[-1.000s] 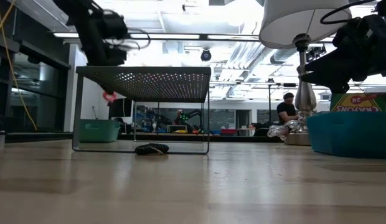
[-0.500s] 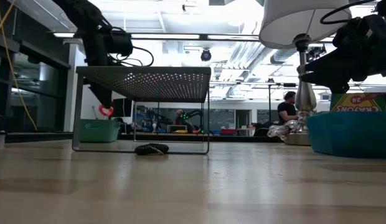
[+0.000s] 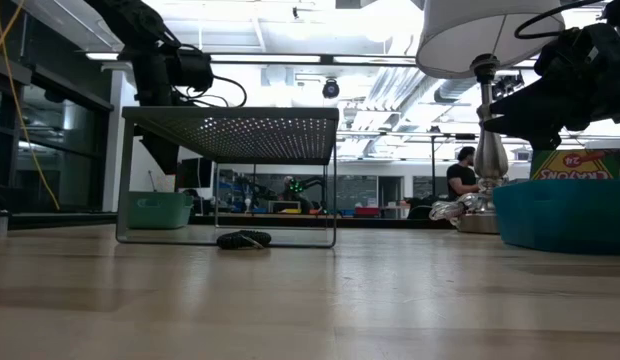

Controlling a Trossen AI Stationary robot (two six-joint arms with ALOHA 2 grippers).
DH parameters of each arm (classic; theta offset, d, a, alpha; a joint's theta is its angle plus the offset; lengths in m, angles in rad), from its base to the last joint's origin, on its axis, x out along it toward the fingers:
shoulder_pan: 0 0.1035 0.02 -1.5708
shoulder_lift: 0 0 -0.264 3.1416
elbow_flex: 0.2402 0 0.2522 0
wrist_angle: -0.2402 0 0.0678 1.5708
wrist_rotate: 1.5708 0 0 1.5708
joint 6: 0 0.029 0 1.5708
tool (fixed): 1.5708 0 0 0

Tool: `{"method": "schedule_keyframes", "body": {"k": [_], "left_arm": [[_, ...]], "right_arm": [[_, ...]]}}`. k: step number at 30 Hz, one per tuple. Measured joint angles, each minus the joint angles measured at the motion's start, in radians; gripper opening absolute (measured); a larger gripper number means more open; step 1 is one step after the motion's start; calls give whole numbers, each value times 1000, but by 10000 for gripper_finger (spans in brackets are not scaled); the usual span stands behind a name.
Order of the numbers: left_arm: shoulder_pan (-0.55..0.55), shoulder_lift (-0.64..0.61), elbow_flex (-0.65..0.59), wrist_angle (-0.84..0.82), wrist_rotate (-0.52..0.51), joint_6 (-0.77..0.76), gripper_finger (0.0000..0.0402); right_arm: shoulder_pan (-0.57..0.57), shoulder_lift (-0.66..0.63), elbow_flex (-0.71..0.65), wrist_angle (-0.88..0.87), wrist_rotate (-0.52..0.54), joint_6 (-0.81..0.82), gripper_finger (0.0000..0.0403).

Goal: Pick & Place Office Desk Supplies
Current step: Put the black spring keychain into the dark green bin

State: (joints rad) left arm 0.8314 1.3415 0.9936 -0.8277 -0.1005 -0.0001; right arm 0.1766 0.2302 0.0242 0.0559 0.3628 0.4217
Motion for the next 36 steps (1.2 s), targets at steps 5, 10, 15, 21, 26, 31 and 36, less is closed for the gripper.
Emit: {"method": "schedule_keyframes", "body": {"k": [5,10,15,21,26,31,36], "left_arm": [[0,0,0,0,0,0,73],[0,0,0,-2,-1,0,74],[8,-11,0,-1,-1,2,74],[19,-104,11,5,-4,12,74],[-16,-186,13,5,-2,12,74],[-80,-232,13,5,-2,11,74],[-193,-245,13,5,11,1,74]], "right_arm": [[0,0,0,0,0,0,153],[0,0,0,0,0,0,153],[0,0,0,0,0,0,153],[0,0,0,0,0,0,153],[0,0,0,0,0,0,153],[0,0,0,0,0,0,153],[0,0,0,0,0,0,153]]}}
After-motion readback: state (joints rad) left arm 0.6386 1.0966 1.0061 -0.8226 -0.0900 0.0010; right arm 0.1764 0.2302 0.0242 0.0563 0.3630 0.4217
